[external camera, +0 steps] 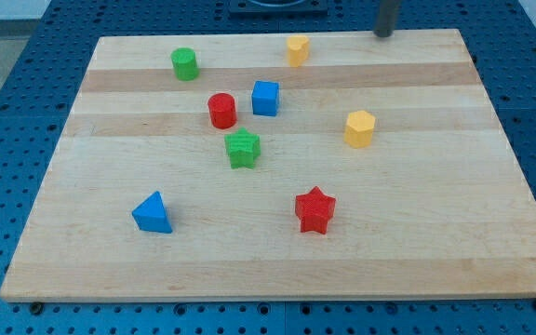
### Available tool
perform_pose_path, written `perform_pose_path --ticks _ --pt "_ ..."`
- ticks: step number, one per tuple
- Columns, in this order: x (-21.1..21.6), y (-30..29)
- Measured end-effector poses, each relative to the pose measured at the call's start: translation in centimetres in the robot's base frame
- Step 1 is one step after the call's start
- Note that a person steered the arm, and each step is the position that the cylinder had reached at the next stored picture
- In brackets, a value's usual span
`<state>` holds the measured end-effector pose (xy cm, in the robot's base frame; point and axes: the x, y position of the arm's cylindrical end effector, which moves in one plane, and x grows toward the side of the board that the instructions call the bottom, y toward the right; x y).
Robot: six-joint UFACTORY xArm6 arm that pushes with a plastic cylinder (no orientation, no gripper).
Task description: Place your arm to the top right side
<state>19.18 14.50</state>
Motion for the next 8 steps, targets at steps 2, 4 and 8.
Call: perform_pose_path --ticks 2,4,8 --pt "2.1 -1.3" --pt "5.4 7.6" --pt "6.0 7.4"
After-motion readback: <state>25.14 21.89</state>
